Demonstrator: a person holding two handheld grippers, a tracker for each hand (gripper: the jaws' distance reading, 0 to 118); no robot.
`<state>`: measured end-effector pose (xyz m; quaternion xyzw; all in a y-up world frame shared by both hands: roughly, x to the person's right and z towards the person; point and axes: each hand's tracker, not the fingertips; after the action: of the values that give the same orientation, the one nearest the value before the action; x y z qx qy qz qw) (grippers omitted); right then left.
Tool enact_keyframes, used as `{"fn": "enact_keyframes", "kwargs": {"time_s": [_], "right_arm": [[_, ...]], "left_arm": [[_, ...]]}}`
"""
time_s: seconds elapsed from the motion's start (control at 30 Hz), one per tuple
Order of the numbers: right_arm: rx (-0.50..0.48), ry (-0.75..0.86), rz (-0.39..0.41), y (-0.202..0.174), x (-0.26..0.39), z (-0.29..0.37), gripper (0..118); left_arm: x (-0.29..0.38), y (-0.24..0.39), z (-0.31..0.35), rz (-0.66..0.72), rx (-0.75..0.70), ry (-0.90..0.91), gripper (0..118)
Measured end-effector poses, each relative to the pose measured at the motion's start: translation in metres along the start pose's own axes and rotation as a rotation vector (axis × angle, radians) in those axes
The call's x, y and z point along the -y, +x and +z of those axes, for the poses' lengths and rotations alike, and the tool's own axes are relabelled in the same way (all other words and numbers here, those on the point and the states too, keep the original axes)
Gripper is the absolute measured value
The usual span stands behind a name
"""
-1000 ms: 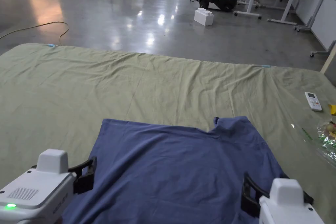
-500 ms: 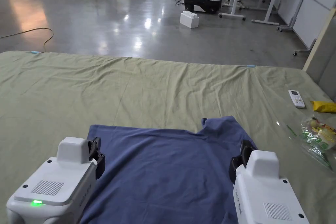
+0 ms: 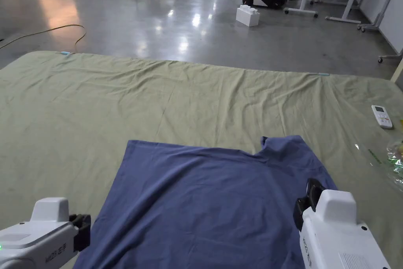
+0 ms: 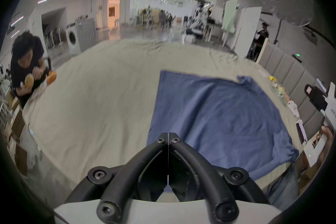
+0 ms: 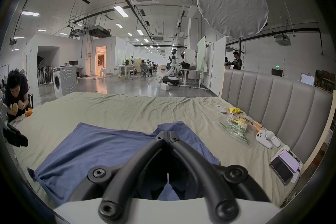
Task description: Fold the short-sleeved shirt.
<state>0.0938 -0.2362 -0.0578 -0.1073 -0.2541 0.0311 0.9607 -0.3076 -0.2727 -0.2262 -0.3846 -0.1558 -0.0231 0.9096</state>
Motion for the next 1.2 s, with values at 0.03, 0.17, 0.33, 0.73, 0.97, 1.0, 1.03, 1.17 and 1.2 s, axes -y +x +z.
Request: {"fn": "enact_keyframes", "kwargs": {"time_s": [0.03,0.17,0.33,0.73,0.97,1.0,1.03,1.17,1.2], "right_arm": [[-0.003,-0.006,0.004,-0.001,0.002,0.000,0],[-0.019,-0.033,0.001,-0.003,0.009,0.000,0],[-0.029,-0.059,0.008,-0.005,0.015,0.001,0],[-0.034,-0.115,0.020,0.002,0.031,0.006,0],[-0.045,-0.158,0.005,0.000,0.042,0.008,0],[-0.049,-0.160,0.006,0.000,0.042,0.008,0],[-0.051,-0.162,0.009,0.001,0.043,0.008,0],[-0.054,-0.170,0.029,0.007,0.043,0.012,0],[-0.051,-0.173,0.035,0.010,0.044,0.012,0]], "left_arm": [[0.006,-0.005,-0.004,0.014,-0.008,-0.038,0],[0.022,-0.024,-0.024,0.105,-0.030,-0.139,26],[0.036,-0.026,-0.050,0.109,-0.053,-0.287,60],[0.057,-0.013,-0.056,0.041,-0.102,-0.358,60],[0.053,-0.003,-0.054,-0.027,-0.030,-0.367,12],[0.054,-0.003,-0.052,-0.032,-0.021,-0.366,10],[0.054,-0.004,-0.049,-0.038,-0.025,-0.362,9],[0.050,-0.010,-0.036,-0.054,-0.039,-0.309,8],[0.050,-0.012,-0.033,-0.062,-0.043,-0.298,8]]}}
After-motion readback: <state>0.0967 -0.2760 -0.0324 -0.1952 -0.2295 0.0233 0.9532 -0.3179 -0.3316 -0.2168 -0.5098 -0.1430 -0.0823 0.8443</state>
